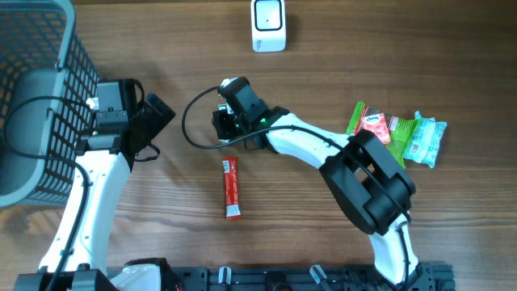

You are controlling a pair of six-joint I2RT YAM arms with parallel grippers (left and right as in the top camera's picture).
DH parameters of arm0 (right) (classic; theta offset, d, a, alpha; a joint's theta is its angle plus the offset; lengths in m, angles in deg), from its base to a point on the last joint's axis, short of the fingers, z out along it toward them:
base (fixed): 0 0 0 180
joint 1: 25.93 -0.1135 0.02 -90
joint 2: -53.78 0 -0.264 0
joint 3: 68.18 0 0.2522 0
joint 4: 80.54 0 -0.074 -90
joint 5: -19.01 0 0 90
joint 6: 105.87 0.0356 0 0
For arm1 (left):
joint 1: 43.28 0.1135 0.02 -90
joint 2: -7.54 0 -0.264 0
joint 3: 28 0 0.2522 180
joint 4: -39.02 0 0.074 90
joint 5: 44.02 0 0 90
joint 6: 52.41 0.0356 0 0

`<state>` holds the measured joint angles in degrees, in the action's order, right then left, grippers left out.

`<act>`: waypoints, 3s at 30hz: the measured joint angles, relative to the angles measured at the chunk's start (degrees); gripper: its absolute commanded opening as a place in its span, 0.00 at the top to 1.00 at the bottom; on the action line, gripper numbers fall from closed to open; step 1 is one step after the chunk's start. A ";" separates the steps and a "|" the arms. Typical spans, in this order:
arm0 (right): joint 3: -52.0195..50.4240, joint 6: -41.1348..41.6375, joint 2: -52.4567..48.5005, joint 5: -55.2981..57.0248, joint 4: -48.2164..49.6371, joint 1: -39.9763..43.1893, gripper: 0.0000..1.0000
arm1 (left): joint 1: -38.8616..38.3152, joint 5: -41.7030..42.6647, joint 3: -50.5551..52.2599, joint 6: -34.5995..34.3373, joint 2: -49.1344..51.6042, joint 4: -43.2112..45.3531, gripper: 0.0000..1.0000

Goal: Scan the item barcode
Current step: 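Lift the green Axe box and turn it with the right gripper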

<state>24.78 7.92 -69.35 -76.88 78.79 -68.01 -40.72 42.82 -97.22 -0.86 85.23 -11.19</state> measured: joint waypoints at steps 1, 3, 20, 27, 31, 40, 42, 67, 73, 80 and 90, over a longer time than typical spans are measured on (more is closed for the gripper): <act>0.00 0.00 -0.37 0.07 0.02 0.02 0.50 | 0.00 -0.02 0.00 0.02 0.00 0.00 0.00; 0.00 0.35 -0.85 0.20 0.22 0.00 0.55 | 0.00 -0.02 0.00 0.02 0.00 0.00 0.00; -0.04 -3.34 7.13 5.66 -16.37 6.27 0.61 | 0.00 -0.04 0.00 0.02 0.00 0.00 0.00; -0.04 3.80 8.31 6.56 -18.14 6.29 0.27 | 0.00 -0.04 0.00 0.02 0.00 0.00 0.00; -0.04 18.12 8.31 4.98 -17.70 6.23 0.24 | 0.00 -0.02 0.00 0.02 0.00 0.00 0.00; -0.04 31.19 6.86 11.47 -14.97 0.52 0.29 | 0.00 -0.02 0.00 0.02 0.00 0.00 0.00; -0.04 32.04 5.62 14.03 -14.93 -1.05 0.32 | 0.00 -0.04 0.00 0.02 0.00 0.00 0.00; -0.04 12.04 2.27 24.17 -14.97 -2.29 0.77 | 0.00 -0.02 0.00 0.02 0.00 0.00 0.00; -0.09 7.08 4.50 24.20 -19.28 0.33 0.81 | 0.00 -0.02 0.00 0.02 0.00 0.00 0.00; -0.11 -7.23 8.39 24.59 -26.86 3.58 0.80 | 0.00 -0.02 0.00 0.02 0.00 0.00 0.00; -0.11 -11.37 8.39 18.49 -29.16 5.44 0.43 | 0.00 -0.02 0.00 0.02 0.00 -0.02 0.00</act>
<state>24.67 -3.44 -60.96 -58.38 49.63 -62.57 -40.72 42.80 -97.22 -0.84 85.23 -11.21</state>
